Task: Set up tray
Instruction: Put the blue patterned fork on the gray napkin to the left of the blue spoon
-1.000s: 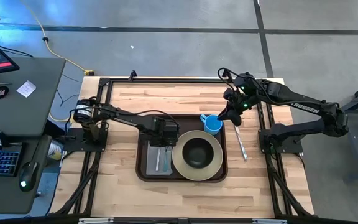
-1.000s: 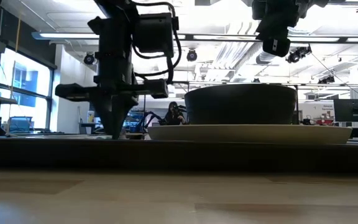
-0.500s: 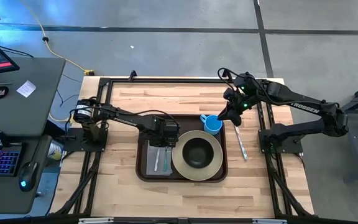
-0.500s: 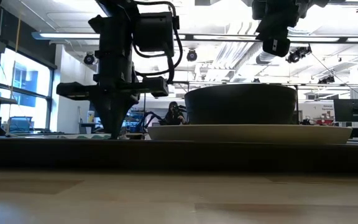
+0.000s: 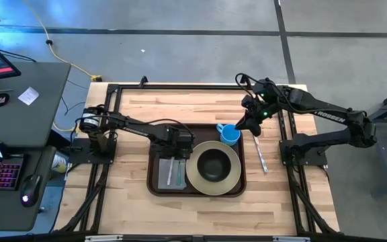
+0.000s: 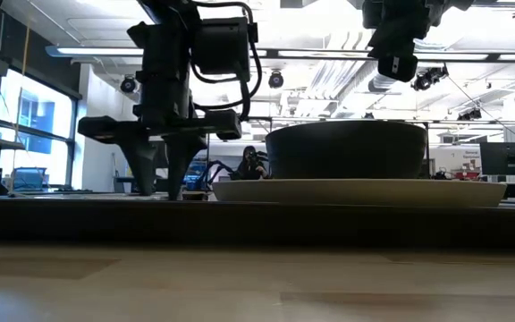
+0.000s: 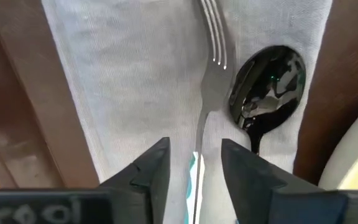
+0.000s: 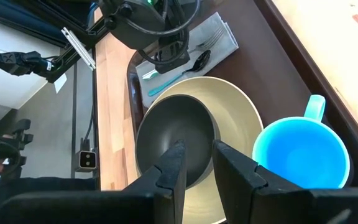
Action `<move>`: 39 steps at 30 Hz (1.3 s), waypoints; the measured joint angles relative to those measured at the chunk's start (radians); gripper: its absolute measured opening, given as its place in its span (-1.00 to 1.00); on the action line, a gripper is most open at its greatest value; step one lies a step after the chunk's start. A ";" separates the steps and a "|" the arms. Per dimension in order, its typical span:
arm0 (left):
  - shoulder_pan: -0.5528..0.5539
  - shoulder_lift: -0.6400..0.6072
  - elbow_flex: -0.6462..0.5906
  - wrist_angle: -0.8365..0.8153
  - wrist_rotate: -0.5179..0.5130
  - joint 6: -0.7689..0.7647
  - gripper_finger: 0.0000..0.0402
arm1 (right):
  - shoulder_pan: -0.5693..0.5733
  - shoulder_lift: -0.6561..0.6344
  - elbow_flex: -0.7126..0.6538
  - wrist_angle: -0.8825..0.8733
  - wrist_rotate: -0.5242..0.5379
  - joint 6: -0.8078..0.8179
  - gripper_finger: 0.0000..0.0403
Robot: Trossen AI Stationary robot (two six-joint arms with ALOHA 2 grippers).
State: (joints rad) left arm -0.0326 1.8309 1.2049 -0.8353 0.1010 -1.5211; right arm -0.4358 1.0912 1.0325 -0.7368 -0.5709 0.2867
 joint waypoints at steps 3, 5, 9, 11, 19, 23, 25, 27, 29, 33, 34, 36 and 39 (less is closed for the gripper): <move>0.000 0.000 0.000 0.009 0.014 -0.024 -0.08 | 0.000 0.000 -0.001 0.000 0.000 0.000 -0.65; 0.000 0.000 0.000 0.011 0.026 -0.030 -0.08 | 0.000 0.000 -0.001 0.000 0.000 0.000 -0.65; 0.000 0.000 0.000 0.017 0.033 -0.031 -0.12 | 0.000 0.000 -0.001 0.000 0.000 0.000 -0.65; 0.000 0.000 0.000 0.018 0.033 -0.032 -0.16 | 0.000 0.000 -0.001 0.000 0.000 0.000 -0.65; 0.000 -0.011 0.000 0.017 0.043 -0.013 -0.38 | 0.000 0.000 -0.001 0.000 0.000 0.000 -0.65; 0.001 -0.041 0.002 0.027 0.051 0.052 -0.46 | 0.000 0.000 -0.001 0.000 -0.001 0.000 -0.65; 0.001 -0.062 -0.001 -0.002 0.051 0.095 -0.48 | 0.000 0.000 -0.001 -0.001 -0.001 0.000 -0.65; 0.001 -0.086 0.001 0.009 0.042 0.148 -0.49 | 0.000 0.000 -0.001 -0.004 -0.001 -0.001 -0.65; 0.007 -0.110 0.000 -0.019 0.019 0.231 -0.49 | 0.000 0.000 -0.001 -0.010 -0.001 -0.001 -0.65; 0.030 -0.139 -0.007 0.001 0.015 0.421 -0.49 | 0.000 0.000 -0.001 -0.019 -0.001 -0.003 -0.65; 0.037 -0.143 -0.011 0.004 0.016 0.451 -0.50 | 0.000 0.000 -0.001 -0.019 -0.002 -0.003 -0.65; 0.059 -0.142 -0.025 0.027 0.023 0.490 -0.49 | 0.000 0.000 -0.001 -0.028 -0.001 -0.001 -0.65; 0.085 -0.140 -0.060 0.020 0.052 0.515 -0.49 | 0.000 0.000 -0.001 -0.039 -0.002 0.000 -0.65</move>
State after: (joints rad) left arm 0.0529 1.6913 1.1454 -0.8153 0.1531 -1.0059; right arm -0.4358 1.0916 1.0313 -0.7759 -0.5728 0.2871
